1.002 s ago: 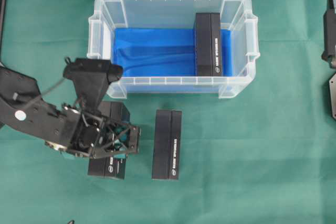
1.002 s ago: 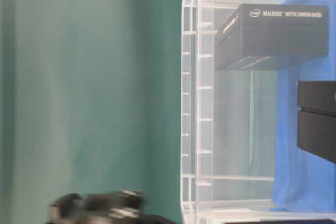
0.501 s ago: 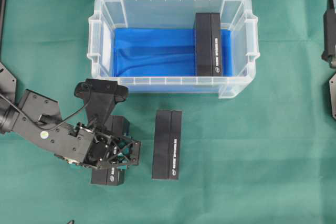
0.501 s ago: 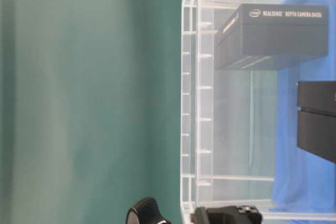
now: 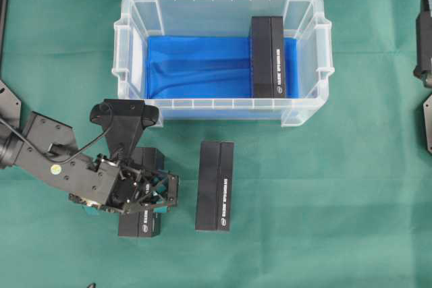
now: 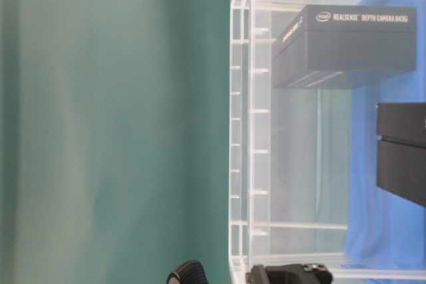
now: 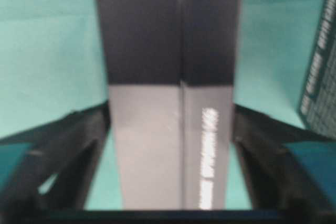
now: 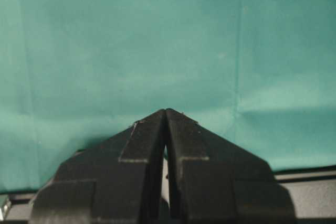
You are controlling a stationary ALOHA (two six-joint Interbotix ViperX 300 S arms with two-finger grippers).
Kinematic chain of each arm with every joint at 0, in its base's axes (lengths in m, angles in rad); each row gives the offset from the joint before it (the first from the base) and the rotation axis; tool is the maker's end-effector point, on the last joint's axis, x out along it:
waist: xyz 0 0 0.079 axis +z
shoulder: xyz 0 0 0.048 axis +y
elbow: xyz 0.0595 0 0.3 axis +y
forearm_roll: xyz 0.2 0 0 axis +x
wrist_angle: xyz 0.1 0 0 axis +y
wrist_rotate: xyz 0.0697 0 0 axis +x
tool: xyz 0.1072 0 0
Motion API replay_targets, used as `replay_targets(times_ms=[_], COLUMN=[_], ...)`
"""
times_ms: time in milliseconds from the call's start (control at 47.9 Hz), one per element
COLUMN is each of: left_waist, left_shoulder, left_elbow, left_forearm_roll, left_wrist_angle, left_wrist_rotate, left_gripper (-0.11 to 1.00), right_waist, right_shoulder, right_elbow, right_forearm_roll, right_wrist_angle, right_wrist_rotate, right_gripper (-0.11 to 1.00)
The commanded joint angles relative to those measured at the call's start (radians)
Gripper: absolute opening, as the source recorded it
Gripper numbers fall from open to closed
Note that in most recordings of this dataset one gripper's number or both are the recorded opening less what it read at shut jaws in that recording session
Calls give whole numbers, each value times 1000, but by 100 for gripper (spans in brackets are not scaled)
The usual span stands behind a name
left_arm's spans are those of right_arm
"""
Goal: Take the box out of the case with the left arm.
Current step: 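Lower the held box onto the cloth left of the first box, then open the left gripper and withdraw it to the left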
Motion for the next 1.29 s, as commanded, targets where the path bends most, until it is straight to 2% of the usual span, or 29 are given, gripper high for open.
replay_targets(times_ms=[0, 63, 376, 710, 898, 1086, 1273], left_waist=[3, 3, 3, 29, 44, 48, 46], left_shoulder=[-26, -28, -54, -199, -273, -281, -275], left_elbow=[-11, -11, -15, -51, -107, -164, -170], left_forearm_roll=[5, 5, 5, 5, 5, 6, 8], left_wrist_angle=[-3, -8, -12, 12, 94, 209, 212], left_wrist_rotate=[0, 2, 5, 9, 9, 15, 55], left_gripper=[95, 99, 97, 97, 97, 97, 97], right_waist=[0, -2, 0, 0, 0, 0, 0], right_shoulder=[0, -2, -2, -2, -2, 0, 0], right_elbow=[-9, -9, -9, -9, -9, -9, -9], right_forearm_roll=[2, 2, 2, 2, 2, 2, 2], right_wrist_angle=[-2, -2, -2, -2, -2, -2, -2], right_wrist_rotate=[3, 3, 3, 3, 3, 3, 5], right_gripper=[3, 3, 3, 3, 3, 3, 3])
